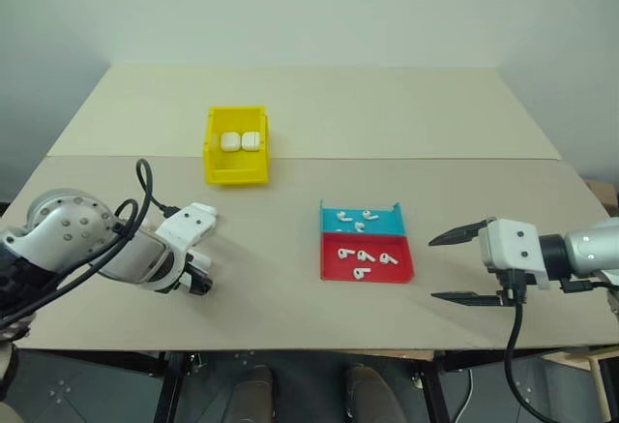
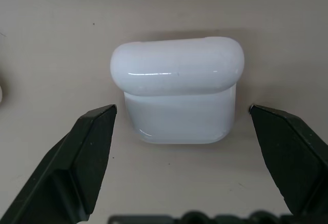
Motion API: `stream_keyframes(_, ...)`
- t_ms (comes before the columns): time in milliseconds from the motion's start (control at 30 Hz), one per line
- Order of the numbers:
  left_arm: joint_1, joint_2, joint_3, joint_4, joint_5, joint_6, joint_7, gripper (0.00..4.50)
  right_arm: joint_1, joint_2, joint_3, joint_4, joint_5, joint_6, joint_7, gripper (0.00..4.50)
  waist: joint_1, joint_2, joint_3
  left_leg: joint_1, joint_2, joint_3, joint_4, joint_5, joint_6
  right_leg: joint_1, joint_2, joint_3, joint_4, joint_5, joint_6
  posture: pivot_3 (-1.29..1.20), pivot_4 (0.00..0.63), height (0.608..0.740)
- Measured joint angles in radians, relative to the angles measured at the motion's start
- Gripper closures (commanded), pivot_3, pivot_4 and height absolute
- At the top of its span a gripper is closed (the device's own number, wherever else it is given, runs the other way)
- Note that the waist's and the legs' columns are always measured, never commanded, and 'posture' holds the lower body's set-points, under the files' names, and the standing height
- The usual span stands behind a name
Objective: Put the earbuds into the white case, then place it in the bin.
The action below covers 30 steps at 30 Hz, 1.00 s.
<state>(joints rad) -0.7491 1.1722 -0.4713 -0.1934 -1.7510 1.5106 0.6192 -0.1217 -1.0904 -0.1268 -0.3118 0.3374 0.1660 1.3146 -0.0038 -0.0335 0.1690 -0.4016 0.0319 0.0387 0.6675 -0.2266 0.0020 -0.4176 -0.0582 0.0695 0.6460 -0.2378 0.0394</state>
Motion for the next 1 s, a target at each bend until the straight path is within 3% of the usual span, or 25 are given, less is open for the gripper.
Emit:
stream_keyframes(233,0.01,-0.025,0.028,0.013,0.026,0.023,-0.011,0.0,0.012,0.0,0.0,0.0,-0.003,0.0,-0.007,0.03,0.003,0.002,-0.001,0.001,0.0,0.0,0.0,0.0,0.0,0.002,0.0,0.0,0.0,0.0,0.0,0.0,0.15,0.74)
stream_keyframes(367,0.015,-0.045,0.04,0.01,0.048,0.047,-0.022,0.82,0.016,0.0,0.0,-0.001,-0.006,0.0,-0.011,0.0,0.003,0.002,-0.001,0.005,0.0,0.0,0.0,0.0,0.0,0.005,0.0,0.0,0.0,0.0,0.0,0.0,0.15,0.74)
stream_keyframes(467,0.019,-0.071,0.047,0.0,0.072,0.072,-0.025,1.71,0.017,0.0,0.0,-0.002,-0.011,0.0,-0.014,0.0,0.003,0.002,-0.001,0.011,0.0,0.0,-0.001,0.0,0.0,0.011,0.0,0.0,-0.001,-0.001,0.0,0.0,0.15,0.74)
stream_keyframes(767,0.041,-0.098,0.077,-0.056,0.169,0.101,-0.042,1.74,0.019,0.0,0.0,-0.003,-0.021,0.0,-0.02,0.0,-0.002,0.005,-0.003,0.015,0.0,0.0,-0.003,0.0,0.0,0.015,0.0,0.0,-0.002,-0.001,0.0,0.0,0.15,0.74)
stream_keyframes(1000,0.013,-0.06,0.11,-0.212,0.291,0.101,-0.092,1.74,-0.003,-0.002,-0.002,0.0,-0.022,-0.001,-0.02,0.0,-0.007,-0.001,0.001,0.009,0.0,-0.001,-0.003,0.0,0.0,0.011,0.0,-0.001,-0.005,-0.001,0.0,0.0,0.15,0.74)
